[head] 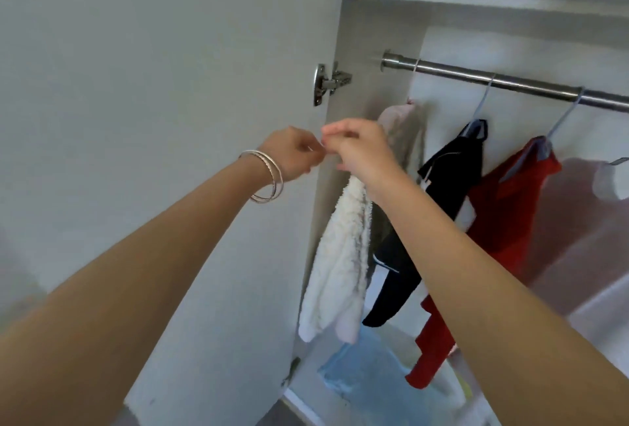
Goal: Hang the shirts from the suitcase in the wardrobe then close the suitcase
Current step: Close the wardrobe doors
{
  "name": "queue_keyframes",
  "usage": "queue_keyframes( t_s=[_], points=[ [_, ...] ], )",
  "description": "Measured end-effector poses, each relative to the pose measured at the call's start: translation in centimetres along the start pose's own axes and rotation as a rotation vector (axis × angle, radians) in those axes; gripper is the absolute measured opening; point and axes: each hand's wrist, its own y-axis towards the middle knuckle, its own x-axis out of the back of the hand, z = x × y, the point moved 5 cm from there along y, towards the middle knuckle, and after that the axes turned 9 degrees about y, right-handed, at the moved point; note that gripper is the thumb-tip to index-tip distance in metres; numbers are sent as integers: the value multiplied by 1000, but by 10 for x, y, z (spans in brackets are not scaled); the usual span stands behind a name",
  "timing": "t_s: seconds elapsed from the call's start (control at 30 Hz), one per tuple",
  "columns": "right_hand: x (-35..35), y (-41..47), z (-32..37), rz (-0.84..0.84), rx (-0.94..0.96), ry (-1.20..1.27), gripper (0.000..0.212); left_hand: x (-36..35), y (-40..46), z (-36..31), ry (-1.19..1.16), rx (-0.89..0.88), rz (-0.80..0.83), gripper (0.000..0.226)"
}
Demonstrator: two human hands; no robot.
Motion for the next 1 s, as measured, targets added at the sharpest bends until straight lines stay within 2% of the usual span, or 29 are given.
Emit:
queue_keyframes(
  t_s=[0.17,0.4,0.47,0.53,0.6,0.67,0.77,0.87,0.93,1.0],
  points=[
    [-79,-45,15,181,16,74,22,52,-97,41,100,204,-76,13],
    [-162,-90,40,376,66,115,29,105,-211,84,219,587,284,18],
    [-178,-100,44,401,77,110,28,122,-233,100,247,694,252,16],
    [-189,-106,46,408,89,110,28,136,-244,116,227,773,105,16],
    [-197,-109,49,405,97,111,27,145,-245,126,200,766,-64,27],
    [-205,-113,53,405,101,108,23,150,-240,130,180,665,-164,47],
    [-210,-116,58,375,118,102,21,151,-228,127,75,482,-209,44],
    [-211,-118,63,318,112,106,16,157,-227,132,-68,440,-157,36],
    [-211,-122,67,264,100,124,10,162,-226,135,-75,373,-83,23],
    [-207,-126,70,220,96,127,19,164,-223,132,-50,286,-8,14]
  ],
)
